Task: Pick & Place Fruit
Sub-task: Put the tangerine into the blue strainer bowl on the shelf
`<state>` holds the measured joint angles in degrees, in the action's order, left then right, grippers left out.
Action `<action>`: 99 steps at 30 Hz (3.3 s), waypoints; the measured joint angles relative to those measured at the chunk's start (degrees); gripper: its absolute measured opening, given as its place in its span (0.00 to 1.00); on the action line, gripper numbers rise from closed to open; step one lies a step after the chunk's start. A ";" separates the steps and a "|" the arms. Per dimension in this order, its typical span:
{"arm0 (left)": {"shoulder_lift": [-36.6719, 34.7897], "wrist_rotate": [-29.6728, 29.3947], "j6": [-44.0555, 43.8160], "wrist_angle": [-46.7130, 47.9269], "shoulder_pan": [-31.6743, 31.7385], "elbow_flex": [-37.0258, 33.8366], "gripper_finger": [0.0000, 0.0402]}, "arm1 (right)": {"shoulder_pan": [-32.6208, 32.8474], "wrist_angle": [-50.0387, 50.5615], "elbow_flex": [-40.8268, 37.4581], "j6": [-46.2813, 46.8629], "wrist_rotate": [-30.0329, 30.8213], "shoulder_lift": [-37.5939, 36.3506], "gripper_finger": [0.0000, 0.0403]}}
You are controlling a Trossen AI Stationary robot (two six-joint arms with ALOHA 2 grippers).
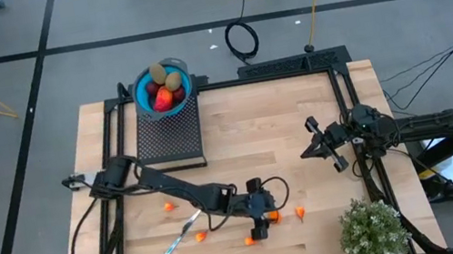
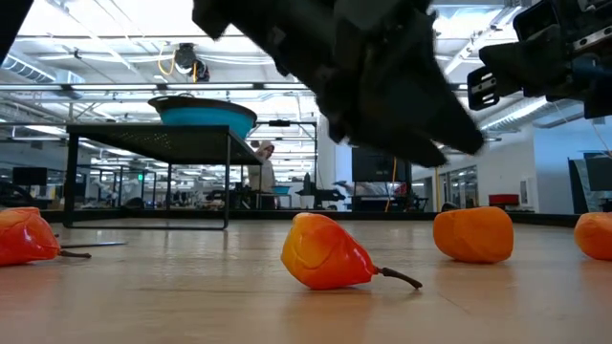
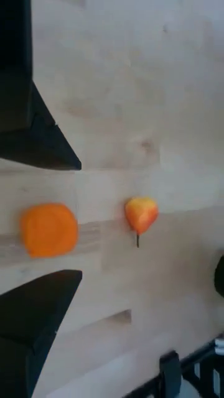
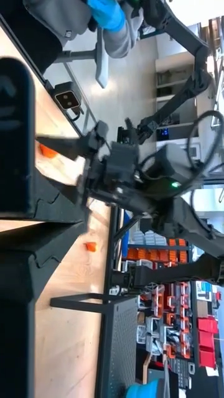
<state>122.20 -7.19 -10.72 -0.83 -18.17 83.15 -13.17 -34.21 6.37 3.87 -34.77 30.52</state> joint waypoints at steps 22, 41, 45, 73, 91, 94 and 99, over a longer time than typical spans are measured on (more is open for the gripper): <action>4.79 1.78 -1.03 -2.69 0.55 -0.07 0.81 | 0.02 0.22 0.00 -0.01 -0.02 0.00 0.00; 7.07 1.34 -2.05 -6.11 0.79 -0.07 0.79 | 0.02 -0.22 -0.02 -0.01 0.12 0.00 0.00; 7.07 1.32 -1.81 -6.44 0.79 -0.07 0.67 | 0.02 -0.20 -0.02 0.01 0.13 0.00 0.00; -23.39 30.46 19.32 18.89 -1.59 -0.07 0.34 | 0.04 -0.20 -0.04 2.55 0.13 0.02 0.00; -27.44 52.18 40.09 17.75 -8.96 -0.07 0.34 | 0.04 -0.20 -0.04 2.37 0.11 0.00 0.00; -27.42 51.77 40.28 16.44 -8.96 -0.07 0.34 | 0.04 -0.20 -0.04 2.35 0.11 0.02 0.00; -27.42 50.62 38.83 7.83 -8.96 -0.07 0.34 | 0.04 -0.20 -0.04 2.36 0.11 0.01 0.00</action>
<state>94.78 43.43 28.11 7.00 -27.14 83.09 -13.13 -34.41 6.33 6.23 -34.65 30.53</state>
